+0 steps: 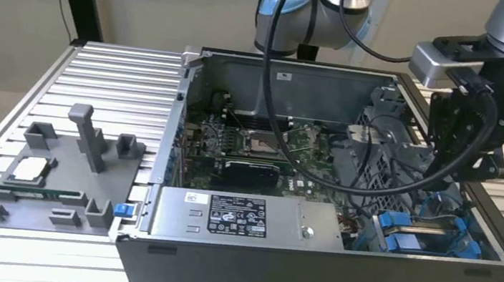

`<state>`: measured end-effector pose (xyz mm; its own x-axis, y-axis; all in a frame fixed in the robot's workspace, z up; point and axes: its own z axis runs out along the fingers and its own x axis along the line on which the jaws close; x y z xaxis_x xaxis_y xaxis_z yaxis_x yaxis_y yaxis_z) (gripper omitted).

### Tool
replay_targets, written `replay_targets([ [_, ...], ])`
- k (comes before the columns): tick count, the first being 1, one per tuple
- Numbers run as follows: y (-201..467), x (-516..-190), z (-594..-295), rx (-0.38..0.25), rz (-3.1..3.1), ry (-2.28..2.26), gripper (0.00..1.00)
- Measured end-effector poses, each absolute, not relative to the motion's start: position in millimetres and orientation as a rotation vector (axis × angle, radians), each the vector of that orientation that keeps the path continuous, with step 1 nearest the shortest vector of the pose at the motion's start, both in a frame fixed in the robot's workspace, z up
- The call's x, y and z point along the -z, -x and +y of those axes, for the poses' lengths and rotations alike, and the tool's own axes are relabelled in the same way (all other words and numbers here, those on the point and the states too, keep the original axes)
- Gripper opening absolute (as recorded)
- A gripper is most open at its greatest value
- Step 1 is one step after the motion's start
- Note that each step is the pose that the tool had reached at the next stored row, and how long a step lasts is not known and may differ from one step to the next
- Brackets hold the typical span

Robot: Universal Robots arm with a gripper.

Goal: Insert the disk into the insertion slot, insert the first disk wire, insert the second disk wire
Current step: 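Insert the first disk wire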

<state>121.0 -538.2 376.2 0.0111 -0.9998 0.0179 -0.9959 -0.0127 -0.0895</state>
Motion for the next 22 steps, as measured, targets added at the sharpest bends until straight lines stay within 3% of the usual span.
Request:
replay_targets([
  [19, -142, -371, -572, 0.032, 2.207, 2.235, 0.00],
  [22, -142, -371, -573, -0.004, 2.191, 2.218, 0.00],
])
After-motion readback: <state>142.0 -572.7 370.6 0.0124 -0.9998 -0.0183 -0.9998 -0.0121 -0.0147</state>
